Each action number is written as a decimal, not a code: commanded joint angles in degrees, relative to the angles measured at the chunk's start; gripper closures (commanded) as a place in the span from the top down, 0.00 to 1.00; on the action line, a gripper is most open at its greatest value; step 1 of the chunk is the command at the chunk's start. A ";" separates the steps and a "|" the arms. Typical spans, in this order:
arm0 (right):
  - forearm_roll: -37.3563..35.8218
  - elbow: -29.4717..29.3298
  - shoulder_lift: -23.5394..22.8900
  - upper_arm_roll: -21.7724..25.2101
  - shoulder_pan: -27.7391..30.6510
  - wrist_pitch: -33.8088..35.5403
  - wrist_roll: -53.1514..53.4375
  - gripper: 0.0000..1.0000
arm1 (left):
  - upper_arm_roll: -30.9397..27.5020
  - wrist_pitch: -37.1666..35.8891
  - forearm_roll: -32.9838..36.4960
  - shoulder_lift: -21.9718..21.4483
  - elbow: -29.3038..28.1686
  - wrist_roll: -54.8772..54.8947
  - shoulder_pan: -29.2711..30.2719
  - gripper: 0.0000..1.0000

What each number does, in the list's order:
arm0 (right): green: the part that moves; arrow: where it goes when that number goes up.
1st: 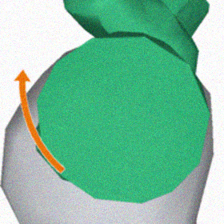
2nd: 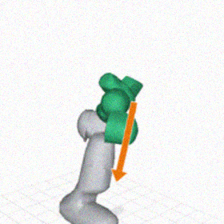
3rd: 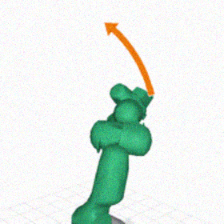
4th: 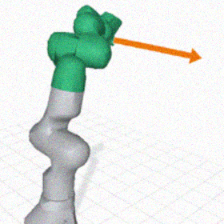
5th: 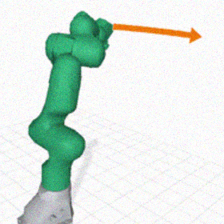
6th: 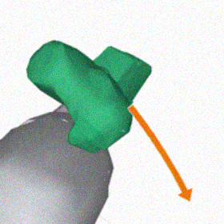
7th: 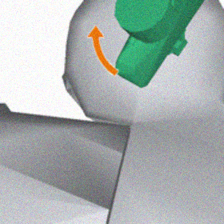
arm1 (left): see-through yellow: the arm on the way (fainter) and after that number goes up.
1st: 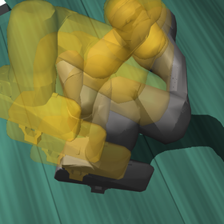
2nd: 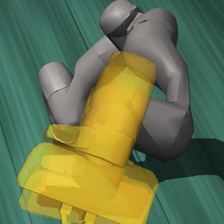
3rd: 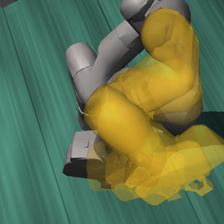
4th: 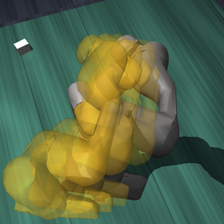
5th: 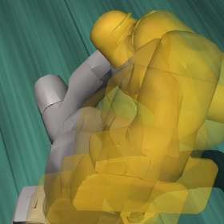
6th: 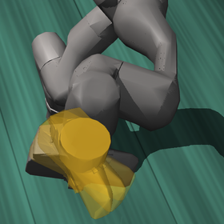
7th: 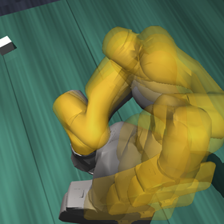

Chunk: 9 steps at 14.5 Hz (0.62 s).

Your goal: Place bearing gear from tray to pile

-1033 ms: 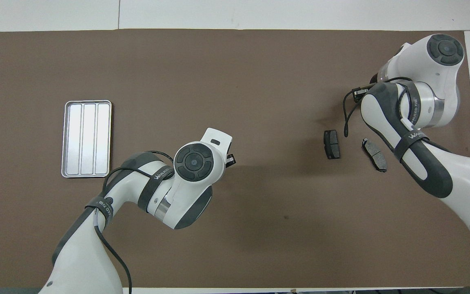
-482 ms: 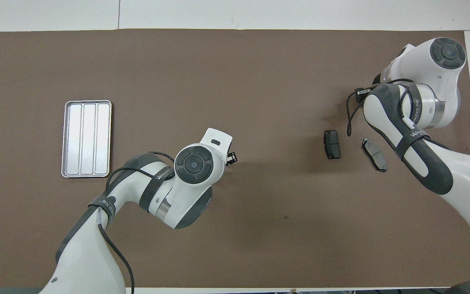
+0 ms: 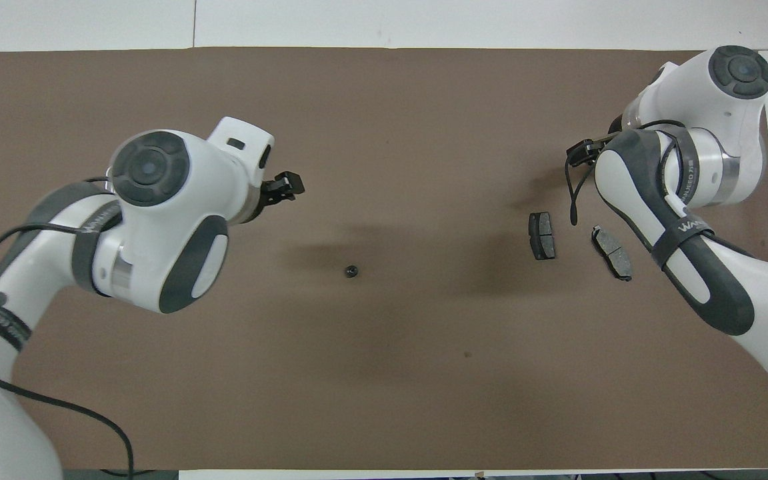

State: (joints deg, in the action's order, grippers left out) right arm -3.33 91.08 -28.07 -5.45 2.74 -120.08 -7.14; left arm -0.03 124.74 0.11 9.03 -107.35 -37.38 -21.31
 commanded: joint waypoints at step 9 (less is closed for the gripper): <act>2.17 -1.26 8.03 -0.70 -24.87 12.07 61.42 1.00 | 0.12 -21.45 -0.81 -13.15 7.77 31.67 25.00 1.00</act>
State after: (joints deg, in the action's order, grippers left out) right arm -2.93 89.79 -20.28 -6.25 -20.80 -107.74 47.95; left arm -0.73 108.20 -0.13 0.07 -98.16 -5.80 3.88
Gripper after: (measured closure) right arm 0.000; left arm 0.000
